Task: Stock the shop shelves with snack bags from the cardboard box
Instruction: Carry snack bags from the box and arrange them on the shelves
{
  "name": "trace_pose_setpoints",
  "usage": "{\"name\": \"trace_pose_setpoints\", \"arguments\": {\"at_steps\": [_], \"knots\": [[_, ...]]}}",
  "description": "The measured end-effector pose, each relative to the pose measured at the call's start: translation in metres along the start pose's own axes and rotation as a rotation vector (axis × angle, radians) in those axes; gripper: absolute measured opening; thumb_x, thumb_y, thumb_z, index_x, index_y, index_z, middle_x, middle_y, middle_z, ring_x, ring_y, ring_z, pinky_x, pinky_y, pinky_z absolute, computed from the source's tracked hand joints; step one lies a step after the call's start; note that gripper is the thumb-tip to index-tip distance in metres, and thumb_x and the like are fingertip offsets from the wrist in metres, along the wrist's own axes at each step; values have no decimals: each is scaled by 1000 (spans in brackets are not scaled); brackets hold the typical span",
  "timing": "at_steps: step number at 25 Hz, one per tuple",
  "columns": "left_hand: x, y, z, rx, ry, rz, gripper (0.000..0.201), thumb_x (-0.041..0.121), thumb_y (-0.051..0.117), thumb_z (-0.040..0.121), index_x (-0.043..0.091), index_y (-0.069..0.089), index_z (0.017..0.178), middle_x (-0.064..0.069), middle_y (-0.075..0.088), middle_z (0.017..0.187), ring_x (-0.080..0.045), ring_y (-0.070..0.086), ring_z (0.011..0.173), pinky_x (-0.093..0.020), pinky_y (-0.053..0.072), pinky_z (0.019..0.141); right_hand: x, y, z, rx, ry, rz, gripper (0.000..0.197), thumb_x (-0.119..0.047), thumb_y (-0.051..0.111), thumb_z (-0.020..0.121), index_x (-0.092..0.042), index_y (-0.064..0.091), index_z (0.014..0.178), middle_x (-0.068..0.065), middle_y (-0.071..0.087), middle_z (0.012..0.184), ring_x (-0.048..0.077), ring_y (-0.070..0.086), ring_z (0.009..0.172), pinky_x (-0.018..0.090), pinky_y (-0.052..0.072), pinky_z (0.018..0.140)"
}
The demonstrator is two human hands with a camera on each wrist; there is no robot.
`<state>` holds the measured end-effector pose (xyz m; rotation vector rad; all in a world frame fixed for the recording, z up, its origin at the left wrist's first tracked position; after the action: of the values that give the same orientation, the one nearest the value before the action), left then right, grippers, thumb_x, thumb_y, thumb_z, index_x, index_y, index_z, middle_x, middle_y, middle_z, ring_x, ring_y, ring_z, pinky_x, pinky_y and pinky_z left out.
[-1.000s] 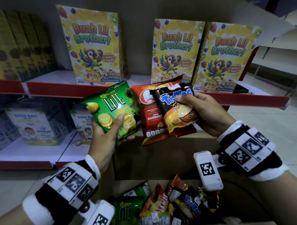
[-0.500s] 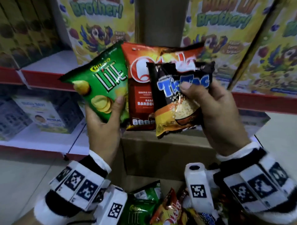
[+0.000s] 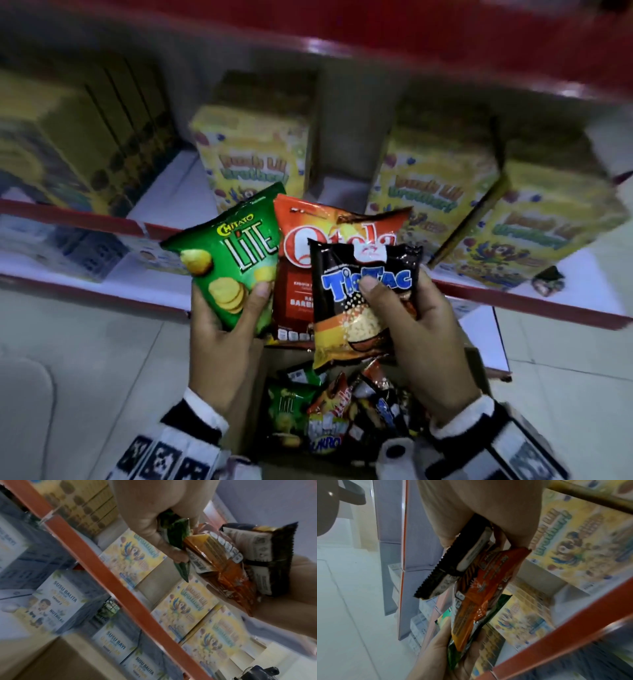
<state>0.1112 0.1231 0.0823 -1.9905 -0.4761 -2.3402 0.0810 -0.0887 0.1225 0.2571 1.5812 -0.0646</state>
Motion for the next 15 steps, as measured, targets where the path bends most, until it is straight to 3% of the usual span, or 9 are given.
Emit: {"name": "trace_pose_setpoints", "arguments": {"at_steps": [2, 4, 6, 9, 12, 15], "knots": [[63, 9, 9, 7, 23, 3, 66, 19, 61, 77, 5, 40, 138, -4, 60, 129, -5, 61, 112, -15, 48, 93, -70, 9, -5, 0, -43, -24, 30, -36, 71, 71, -24, 67, 98, -11, 74, 89, 3, 70, 79, 14, 52, 61], [124, 18, 18, 27, 60, -24, 67, 23, 62, 76, 2, 41, 136, -9, 60, 128, -3, 62, 108, -13, 48, 90, -138, 18, -8, -15, -110, -85, 29, -40, 78, 72, -29, 68, 97, -11, 74, 92, 5, 70, 83, 17, 54, 67], [185, 29, 22, 43, 94, -36, 67, 27, 62, 75, 0, 43, 133, -12, 62, 125, -2, 63, 103, -12, 50, 87, -209, 24, -13, -35, -181, -100, 28, -42, 72, 67, -36, 69, 95, -10, 74, 91, 6, 71, 83, 17, 54, 67], [267, 51, 29, 26, 127, -83, 66, 27, 62, 74, 3, 44, 133, -8, 65, 119, -1, 65, 98, -13, 53, 80, -305, 26, -21, -79, -229, -34, 29, -39, 72, 63, -35, 71, 91, -8, 75, 88, 7, 72, 79, 15, 53, 61], [339, 81, 40, -29, 189, -90, 66, 27, 62, 72, -2, 45, 129, -8, 66, 111, 6, 66, 89, -8, 52, 74, -383, 22, -24, -97, -271, -24, 23, -27, 80, 67, -33, 73, 87, -5, 76, 84, 8, 72, 74, 15, 53, 56], [402, 113, 49, -109, 230, -95, 66, 30, 64, 71, 5, 47, 130, 0, 67, 114, 2, 66, 95, -10, 52, 77, -447, 12, -29, -55, -316, -9, 19, -24, 79, 64, -30, 74, 81, -5, 75, 78, 7, 71, 69, 16, 52, 53]]}}
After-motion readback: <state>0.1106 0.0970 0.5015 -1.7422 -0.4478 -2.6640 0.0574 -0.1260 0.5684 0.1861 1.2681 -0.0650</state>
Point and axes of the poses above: each hand's wrist, its own z-axis towards the middle knuckle, its own y-axis out of the palm, x = y × z, the point moved 8 cm from there along z, towards the middle knuckle
